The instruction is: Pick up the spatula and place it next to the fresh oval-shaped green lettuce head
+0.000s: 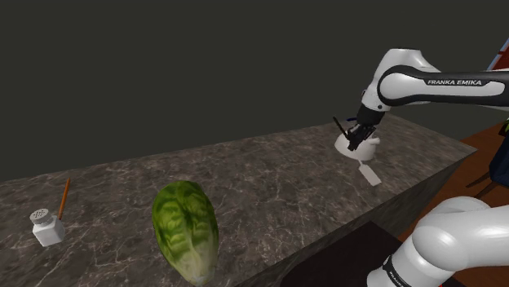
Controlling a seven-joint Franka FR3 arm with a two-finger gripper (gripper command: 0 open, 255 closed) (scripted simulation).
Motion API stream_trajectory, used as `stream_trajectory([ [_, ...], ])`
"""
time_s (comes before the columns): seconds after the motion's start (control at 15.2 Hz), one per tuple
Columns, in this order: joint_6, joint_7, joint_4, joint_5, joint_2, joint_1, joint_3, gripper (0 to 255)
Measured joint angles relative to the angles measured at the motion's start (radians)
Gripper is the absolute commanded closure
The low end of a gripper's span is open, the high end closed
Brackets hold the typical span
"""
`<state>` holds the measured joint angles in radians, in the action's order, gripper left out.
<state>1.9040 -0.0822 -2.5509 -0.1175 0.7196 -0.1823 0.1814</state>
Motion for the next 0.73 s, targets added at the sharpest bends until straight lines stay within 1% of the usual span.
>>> stream_trajectory([
  [0.73, -0.143, -0.004, 0.153, 0.013, -0.009, 0.007, -0.012, 255],
])
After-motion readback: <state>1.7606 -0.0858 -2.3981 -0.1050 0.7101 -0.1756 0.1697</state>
